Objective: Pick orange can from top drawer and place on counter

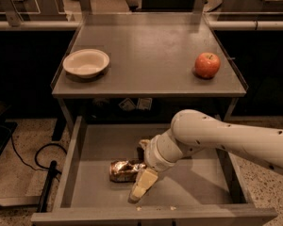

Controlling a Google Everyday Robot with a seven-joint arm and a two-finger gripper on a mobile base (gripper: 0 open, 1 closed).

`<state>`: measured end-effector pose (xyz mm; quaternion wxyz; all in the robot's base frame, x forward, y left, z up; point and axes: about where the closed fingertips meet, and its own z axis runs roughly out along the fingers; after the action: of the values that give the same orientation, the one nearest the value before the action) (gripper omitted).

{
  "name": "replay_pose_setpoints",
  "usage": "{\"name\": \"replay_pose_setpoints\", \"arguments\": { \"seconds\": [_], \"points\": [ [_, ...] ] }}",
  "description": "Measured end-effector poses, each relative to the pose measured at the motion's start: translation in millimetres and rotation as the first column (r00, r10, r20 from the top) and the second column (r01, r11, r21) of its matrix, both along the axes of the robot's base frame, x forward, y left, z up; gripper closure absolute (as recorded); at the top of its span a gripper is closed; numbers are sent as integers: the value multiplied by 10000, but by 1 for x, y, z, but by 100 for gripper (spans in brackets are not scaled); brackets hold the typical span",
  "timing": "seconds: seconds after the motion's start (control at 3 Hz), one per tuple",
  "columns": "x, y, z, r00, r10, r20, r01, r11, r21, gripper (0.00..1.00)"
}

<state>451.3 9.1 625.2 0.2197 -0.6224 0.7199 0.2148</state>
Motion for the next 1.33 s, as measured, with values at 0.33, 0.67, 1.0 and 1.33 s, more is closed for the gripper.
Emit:
{"name": "replay_pose_setpoints", "arguments": {
  "seconds": [0.33, 0.67, 1.0, 1.33],
  "points": [
    [0, 0, 0, 10000, -1, -5, 1, 10000, 1, 0],
    [0, 0, 0, 10000, -1, -5, 1, 10000, 1, 19],
    [0, 0, 0, 10000, -1, -5, 1, 10000, 0, 43],
    [0, 0, 0, 10000, 0, -5, 0, 10000, 0, 66]
  ]
}}
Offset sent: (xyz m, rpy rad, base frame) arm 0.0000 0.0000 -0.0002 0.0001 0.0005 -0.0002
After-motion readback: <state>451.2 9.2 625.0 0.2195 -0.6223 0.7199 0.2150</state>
